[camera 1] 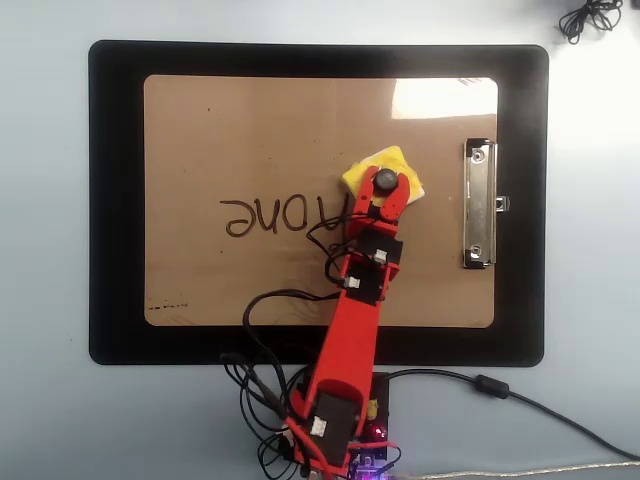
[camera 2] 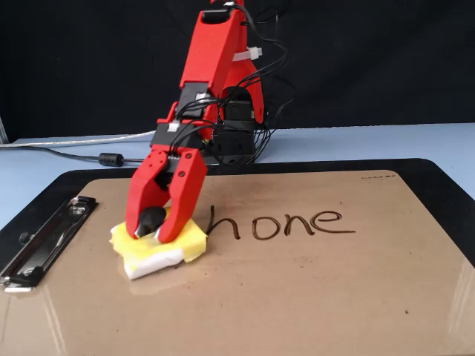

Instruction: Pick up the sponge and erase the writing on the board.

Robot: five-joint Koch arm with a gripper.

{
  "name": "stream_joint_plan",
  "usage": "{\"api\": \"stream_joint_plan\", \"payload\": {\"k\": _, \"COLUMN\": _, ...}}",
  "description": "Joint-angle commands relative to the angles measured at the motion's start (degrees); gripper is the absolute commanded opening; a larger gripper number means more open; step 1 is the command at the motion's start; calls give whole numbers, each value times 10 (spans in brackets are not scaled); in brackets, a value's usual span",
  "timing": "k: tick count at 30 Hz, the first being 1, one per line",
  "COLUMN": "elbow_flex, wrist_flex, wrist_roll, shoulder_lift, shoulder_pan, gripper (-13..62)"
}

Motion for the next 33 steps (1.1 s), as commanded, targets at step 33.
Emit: {"api": "stream_joint_plan", "payload": {"k": 33, "elbow_flex": 259, "wrist_flex": -27, "wrist_roll": -73, "shoulder_lift": 266, "shoulder_pan": -68, "gripper": -81}}
